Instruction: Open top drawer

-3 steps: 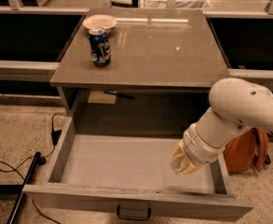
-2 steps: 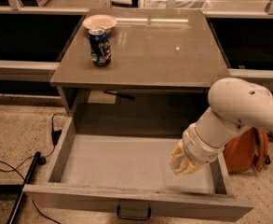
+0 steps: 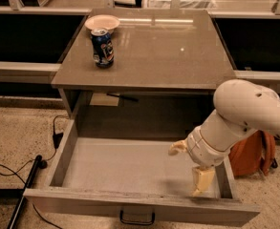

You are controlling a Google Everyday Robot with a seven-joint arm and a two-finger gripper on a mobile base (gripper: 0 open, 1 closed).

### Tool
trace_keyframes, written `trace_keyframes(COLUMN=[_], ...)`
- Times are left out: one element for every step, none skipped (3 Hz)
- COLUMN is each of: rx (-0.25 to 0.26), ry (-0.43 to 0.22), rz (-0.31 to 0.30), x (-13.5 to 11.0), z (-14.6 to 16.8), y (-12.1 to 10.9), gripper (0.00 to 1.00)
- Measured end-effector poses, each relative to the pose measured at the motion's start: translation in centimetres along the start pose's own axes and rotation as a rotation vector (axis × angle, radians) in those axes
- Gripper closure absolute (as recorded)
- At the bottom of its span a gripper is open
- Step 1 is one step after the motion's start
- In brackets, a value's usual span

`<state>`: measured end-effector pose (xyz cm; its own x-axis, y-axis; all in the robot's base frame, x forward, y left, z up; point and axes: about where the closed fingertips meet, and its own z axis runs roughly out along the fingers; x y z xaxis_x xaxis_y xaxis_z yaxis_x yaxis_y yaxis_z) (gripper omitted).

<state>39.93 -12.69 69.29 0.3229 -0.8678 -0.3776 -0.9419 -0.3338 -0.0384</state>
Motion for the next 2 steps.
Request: trace_keyframes(rx=[0.000, 0.000], ry=[0.000, 0.000], rz=[0.000, 0.000], x=[0.00, 0.00], z=[0.00, 0.00], y=[0.00, 0.00], gripper=[0.00, 0.00])
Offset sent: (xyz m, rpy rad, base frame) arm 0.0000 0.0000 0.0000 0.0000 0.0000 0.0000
